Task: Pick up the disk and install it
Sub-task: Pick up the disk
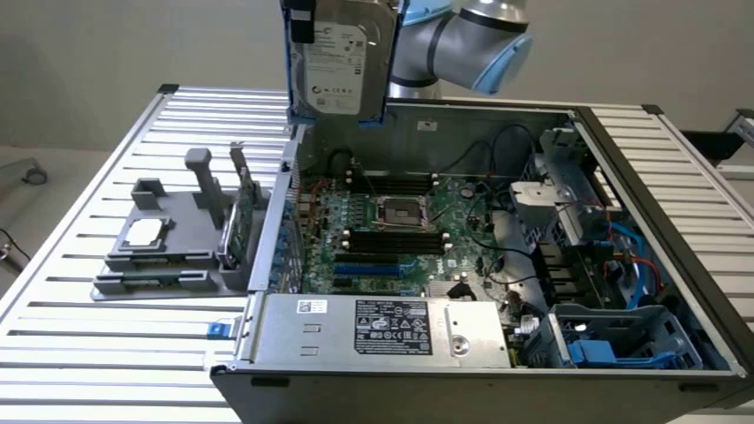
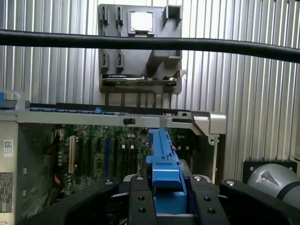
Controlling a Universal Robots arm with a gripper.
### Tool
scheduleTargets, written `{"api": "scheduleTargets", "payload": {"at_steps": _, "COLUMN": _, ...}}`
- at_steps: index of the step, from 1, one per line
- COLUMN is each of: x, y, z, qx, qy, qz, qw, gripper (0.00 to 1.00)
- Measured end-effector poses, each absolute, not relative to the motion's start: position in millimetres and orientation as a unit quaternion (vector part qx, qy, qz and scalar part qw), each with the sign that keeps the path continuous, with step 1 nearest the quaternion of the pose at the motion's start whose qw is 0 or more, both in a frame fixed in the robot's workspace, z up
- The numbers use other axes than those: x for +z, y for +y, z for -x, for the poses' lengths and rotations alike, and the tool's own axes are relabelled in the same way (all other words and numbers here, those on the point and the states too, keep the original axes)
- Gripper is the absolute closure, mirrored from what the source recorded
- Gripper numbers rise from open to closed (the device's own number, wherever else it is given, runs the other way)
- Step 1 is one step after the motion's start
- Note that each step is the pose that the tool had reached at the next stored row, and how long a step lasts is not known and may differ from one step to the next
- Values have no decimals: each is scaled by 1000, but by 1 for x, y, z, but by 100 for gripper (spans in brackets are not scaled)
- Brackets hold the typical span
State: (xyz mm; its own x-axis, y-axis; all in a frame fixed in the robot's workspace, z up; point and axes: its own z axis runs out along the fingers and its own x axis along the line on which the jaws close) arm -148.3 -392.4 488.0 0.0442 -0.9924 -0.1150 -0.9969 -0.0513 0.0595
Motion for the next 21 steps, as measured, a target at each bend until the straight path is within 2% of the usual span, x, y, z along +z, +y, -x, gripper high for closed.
{"api": "scheduleTargets", "payload": {"at_steps": 21, "x": 498, "y": -441, "z": 73, "qx": 64, "qy": 688, "qz": 722, "qw": 20, "gripper": 67}}
